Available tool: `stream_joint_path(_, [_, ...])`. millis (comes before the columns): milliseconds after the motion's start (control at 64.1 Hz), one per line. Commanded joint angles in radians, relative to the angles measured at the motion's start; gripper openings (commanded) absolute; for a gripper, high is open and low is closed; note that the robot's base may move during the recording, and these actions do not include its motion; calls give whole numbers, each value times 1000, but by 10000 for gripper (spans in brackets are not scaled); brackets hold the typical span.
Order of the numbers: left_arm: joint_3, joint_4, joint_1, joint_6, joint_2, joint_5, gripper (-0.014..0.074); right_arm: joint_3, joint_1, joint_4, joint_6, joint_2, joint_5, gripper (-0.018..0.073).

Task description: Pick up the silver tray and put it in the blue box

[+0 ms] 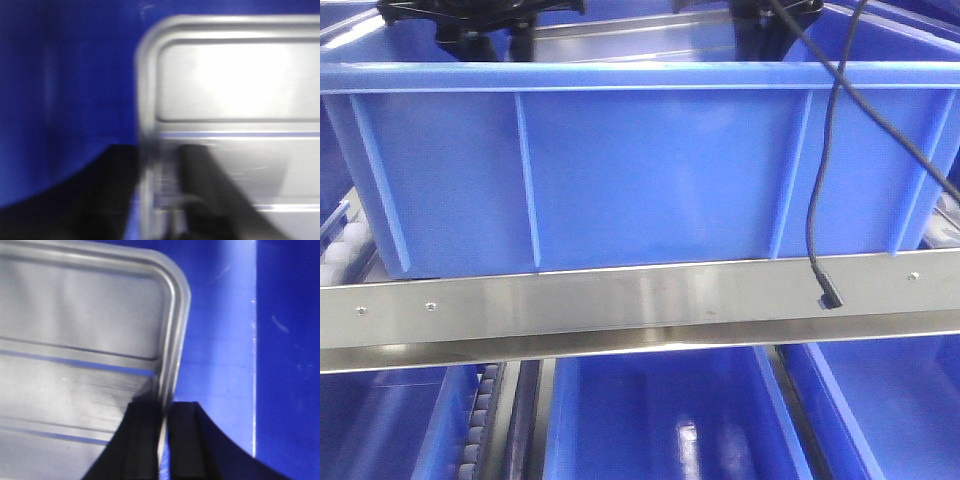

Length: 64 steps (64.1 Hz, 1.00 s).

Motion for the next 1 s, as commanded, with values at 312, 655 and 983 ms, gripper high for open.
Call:
stream_joint_path(312, [-64, -1, -5, 10, -65, 3, 404, -37, -1, -22, -16, -66, 16, 592])
stream_joint_path(655, [-102, 1, -7, 108, -217, 199, 252, -35, 0, -8, -16, -216, 67, 138])
stream_joint_path(983, [104, 8, -7, 134, -456, 221, -89, 133, 24, -8, -16, -379, 59, 54])
